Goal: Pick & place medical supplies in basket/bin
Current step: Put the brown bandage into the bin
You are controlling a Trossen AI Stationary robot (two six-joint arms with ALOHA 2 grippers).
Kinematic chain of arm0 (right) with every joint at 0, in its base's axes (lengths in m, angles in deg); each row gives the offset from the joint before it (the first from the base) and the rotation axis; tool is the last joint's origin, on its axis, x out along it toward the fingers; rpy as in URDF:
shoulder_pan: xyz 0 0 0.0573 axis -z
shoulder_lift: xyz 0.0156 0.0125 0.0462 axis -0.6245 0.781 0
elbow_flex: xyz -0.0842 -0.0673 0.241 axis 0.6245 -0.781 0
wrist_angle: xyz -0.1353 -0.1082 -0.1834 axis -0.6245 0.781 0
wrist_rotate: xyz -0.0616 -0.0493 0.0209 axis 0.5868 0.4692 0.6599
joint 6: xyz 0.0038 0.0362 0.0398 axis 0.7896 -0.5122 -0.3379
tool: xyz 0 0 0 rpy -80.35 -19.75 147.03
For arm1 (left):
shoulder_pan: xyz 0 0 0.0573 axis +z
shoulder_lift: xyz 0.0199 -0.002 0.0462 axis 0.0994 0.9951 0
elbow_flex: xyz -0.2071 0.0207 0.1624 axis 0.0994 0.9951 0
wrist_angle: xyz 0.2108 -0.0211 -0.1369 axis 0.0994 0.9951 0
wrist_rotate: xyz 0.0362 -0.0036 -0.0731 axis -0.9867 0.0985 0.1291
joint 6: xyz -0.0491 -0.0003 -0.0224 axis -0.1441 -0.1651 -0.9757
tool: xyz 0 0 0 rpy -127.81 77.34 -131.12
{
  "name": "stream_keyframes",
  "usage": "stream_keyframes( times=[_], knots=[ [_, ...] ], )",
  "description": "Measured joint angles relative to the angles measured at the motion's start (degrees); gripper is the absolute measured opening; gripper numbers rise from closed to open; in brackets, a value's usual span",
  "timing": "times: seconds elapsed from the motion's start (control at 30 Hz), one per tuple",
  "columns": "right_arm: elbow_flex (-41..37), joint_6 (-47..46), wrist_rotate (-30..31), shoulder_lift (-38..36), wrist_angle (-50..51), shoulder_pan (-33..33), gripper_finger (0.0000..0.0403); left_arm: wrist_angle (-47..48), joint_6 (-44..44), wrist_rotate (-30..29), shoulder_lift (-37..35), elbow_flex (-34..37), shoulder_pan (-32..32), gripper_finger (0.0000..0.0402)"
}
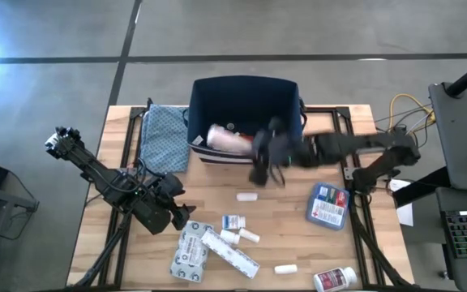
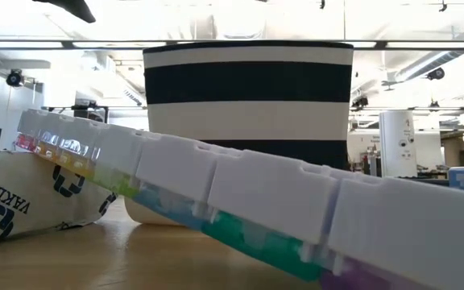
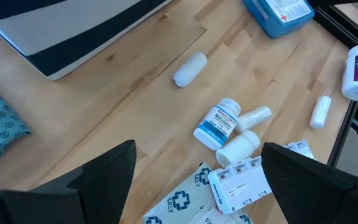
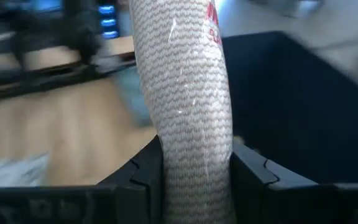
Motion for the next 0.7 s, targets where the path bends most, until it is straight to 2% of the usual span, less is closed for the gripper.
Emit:
stream_keyframes(
  times=[0.1,0.2,0.33,0.5,0.7],
  knots=[
    [3.2,0.6,-0.3,1.6,4.3,8.1,0.0118,0.0,-0.1,0.0,0.0,0.0,0.0,0.0324],
    [4.2,4.3,-4.6,4.3,8.3,16.3,0.0123,-0.1,-1.0,0.0,0.0,0.0,0.0,0.0324],
    [4.0,6.0,-6.6,7.5,13.0,22.7,0.0158,-0.6,-3.0,0.0,0.0,0.0,0.0,0.0324],
    [3.9,9.5,-7.1,9.4,16.4,23.7,0.0237,-1.8,-5.7,-0.1,0.0,0.0,0.0,0.0324],
    [6.2,15.7,-6.7,8.0,16.0,20.3,0.0321,-3.2,-5.9,-1.5,0.0,0.0,0.0,0.0324]
  ],
)
